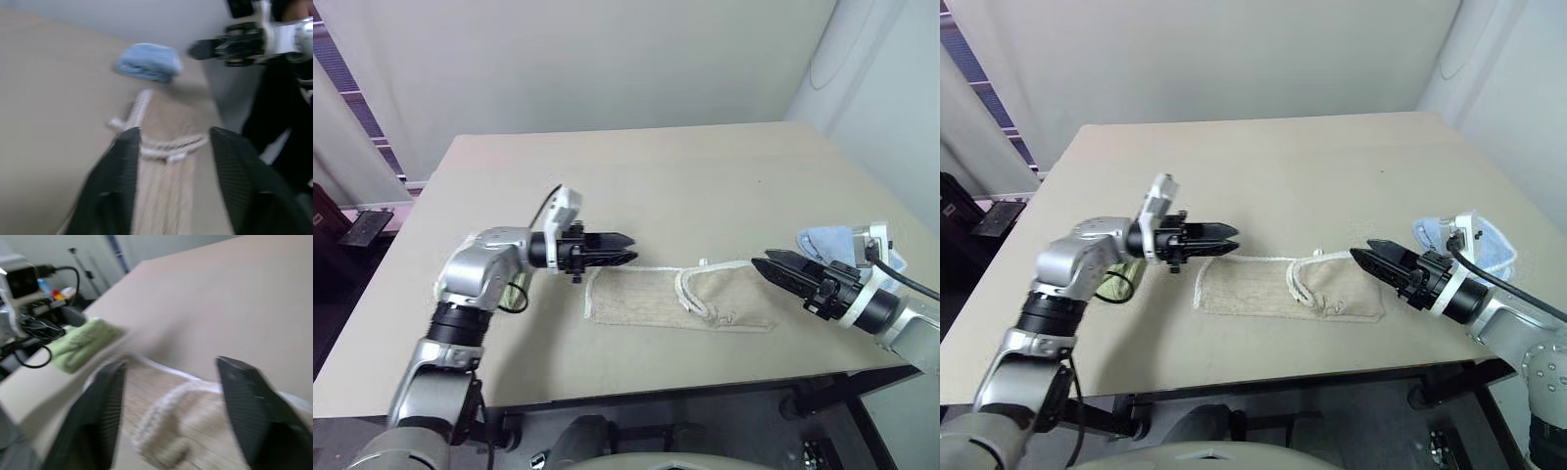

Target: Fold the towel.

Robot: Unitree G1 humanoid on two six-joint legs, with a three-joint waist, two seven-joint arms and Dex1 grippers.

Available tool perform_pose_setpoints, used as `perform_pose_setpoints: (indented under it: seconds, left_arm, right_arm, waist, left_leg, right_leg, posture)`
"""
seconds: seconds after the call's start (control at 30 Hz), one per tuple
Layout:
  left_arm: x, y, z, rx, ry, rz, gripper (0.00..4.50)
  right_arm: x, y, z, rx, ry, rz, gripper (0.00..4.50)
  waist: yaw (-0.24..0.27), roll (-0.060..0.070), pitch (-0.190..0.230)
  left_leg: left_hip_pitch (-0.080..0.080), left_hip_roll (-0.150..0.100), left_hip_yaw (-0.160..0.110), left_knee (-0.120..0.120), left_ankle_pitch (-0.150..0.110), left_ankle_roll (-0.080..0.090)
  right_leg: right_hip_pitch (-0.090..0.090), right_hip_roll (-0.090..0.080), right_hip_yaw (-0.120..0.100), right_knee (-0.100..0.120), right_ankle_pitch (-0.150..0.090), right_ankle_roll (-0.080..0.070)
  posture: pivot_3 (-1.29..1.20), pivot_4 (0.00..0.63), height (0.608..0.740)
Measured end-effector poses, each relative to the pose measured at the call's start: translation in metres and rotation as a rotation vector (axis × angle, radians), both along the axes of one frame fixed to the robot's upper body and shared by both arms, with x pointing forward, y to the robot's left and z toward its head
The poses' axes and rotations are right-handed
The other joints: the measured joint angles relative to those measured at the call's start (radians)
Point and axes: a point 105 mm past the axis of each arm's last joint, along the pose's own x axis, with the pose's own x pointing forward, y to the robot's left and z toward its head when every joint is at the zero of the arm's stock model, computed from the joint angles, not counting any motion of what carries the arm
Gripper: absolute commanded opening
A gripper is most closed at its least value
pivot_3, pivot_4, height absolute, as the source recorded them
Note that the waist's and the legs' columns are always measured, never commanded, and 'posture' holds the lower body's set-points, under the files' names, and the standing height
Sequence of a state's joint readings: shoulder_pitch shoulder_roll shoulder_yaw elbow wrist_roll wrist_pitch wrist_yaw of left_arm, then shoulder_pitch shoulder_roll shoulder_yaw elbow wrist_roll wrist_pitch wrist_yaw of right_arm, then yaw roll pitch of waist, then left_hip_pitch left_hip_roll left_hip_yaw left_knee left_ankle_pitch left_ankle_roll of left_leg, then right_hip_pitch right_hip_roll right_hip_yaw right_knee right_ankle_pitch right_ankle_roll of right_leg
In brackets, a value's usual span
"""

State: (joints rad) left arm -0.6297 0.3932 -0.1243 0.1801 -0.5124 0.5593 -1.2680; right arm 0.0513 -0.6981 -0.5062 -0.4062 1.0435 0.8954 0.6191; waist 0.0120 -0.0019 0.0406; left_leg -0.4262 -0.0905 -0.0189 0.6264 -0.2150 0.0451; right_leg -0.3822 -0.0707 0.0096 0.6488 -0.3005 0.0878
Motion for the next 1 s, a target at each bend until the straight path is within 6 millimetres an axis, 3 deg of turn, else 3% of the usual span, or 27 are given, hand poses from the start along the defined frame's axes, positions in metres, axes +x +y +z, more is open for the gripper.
perform_pose_setpoints:
  seconds: [0.07,0.17,0.3,0.43,0.53,0.7,0.9,1.0]
  left_arm:
    - [-0.002,-0.028,-0.002,-0.018,-0.008,-0.058,0.05]
    - [-0.009,-0.064,-0.008,-0.032,-0.004,-0.132,0.00]
    - [-0.018,-0.100,-0.023,-0.004,-0.011,-0.197,0.00]
    - [-0.028,-0.126,-0.057,0.099,-0.010,-0.232,0.00]
    - [-0.030,-0.129,-0.089,0.212,-0.013,-0.229,0.00]
    - [-0.026,-0.111,-0.117,0.294,0.021,-0.202,0.00]
    - [-0.028,-0.107,-0.114,0.260,0.074,-0.228,0.00]
    - [-0.030,-0.102,-0.102,0.195,0.129,-0.243,0.00]
  right_arm:
    - [0.005,-0.006,-0.007,0.012,-0.022,-0.043,1.00]
    - [0.012,-0.006,-0.018,0.008,-0.042,-0.069,0.03]
    - [0.022,-0.007,-0.039,-0.013,-0.017,-0.096,0.03]
    - [0.036,-0.006,-0.066,-0.035,0.003,-0.127,0.03]
    - [0.040,-0.003,-0.093,-0.046,0.072,-0.124,0.03]
    - [0.040,0.001,-0.120,-0.120,0.104,-0.103,0.03]
    - [0.045,0.000,-0.124,-0.158,0.067,-0.115,0.03]
    - [0.043,0.001,-0.122,-0.138,0.061,-0.098,0.03]
  waist:
    - [0.002,0.000,0.000]
    - [0.001,0.000,0.000]
    - [0.001,0.001,0.000]
    - [0.000,0.002,-0.001]
    - [0.001,0.002,-0.001]
    - [0.000,0.002,-0.001]
    - [-0.003,0.001,-0.002]
    - [-0.002,0.002,-0.002]
  left_leg:
    - [0.000,0.000,0.000,0.002,0.000,0.000]
    - [0.000,0.000,0.000,0.004,-0.001,0.001]
    - [0.000,0.000,0.000,0.004,-0.001,0.001]
    - [0.001,0.000,0.000,0.004,-0.001,0.001]
    - [0.000,0.000,0.000,0.004,-0.001,0.001]
    - [0.001,0.000,-0.001,0.004,-0.001,0.001]
    - [0.005,0.000,-0.001,0.005,-0.001,0.001]
    - [0.005,0.000,-0.001,0.005,-0.001,0.001]
  right_leg:
    - [0.001,0.000,0.000,0.000,0.000,0.000]
    - [0.002,0.000,0.000,0.000,0.001,0.001]
    - [0.002,0.000,0.000,0.000,0.001,0.001]
    - [0.002,0.001,0.000,0.000,0.002,0.003]
    - [0.001,0.001,0.000,0.001,0.002,0.003]
    - [0.000,0.001,0.000,0.002,0.002,0.003]
    - [0.007,0.001,0.000,0.000,0.002,0.000]
    - [0.007,0.001,-0.001,0.000,0.002,0.000]
  posture:
    - [0.00,0.000,0.740]
    - [0.00,0.000,0.740]
    - [0.00,0.000,0.740]
    - [0.00,0.000,0.740]
    - [0.00,0.000,0.740]
    - [0.00,0.000,0.740]
    - [0.00,0.000,0.740]
    - [0.00,0.000,0.740]
